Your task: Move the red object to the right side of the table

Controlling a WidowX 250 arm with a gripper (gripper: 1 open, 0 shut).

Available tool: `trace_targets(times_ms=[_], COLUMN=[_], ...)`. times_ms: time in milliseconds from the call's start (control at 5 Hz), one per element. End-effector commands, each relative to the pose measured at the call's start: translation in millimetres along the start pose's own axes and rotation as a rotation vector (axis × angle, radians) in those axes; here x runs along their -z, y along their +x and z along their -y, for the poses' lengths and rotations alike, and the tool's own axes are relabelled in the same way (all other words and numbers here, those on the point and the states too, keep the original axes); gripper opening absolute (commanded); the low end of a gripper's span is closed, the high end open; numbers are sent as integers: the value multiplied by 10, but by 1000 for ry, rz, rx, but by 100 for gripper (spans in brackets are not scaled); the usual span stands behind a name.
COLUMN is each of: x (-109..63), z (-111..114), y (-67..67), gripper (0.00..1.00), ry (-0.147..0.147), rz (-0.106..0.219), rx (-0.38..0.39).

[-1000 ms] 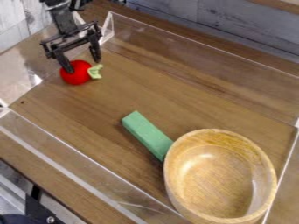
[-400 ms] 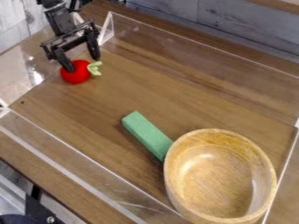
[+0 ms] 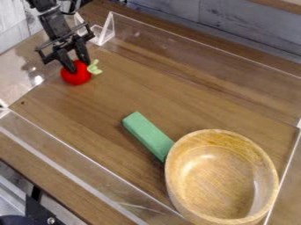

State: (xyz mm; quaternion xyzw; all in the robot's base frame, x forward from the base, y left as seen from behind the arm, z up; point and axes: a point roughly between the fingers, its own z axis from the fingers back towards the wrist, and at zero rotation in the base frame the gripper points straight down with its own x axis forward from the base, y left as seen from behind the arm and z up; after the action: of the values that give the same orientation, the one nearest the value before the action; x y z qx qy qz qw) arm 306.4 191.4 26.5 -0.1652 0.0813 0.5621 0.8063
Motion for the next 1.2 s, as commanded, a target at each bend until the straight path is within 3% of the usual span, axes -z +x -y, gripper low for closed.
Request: trace_targets(times_ms=[0, 200, 600, 1000], x=[-259, -407, -556, -517], z=[175, 319, 809, 985], y=[-161, -427, -1216, -1697], gripper=[0, 0, 0, 0], ry=[-10, -19, -1, 24], rz=[24, 32, 2, -2], rx=[94, 157, 407, 555])
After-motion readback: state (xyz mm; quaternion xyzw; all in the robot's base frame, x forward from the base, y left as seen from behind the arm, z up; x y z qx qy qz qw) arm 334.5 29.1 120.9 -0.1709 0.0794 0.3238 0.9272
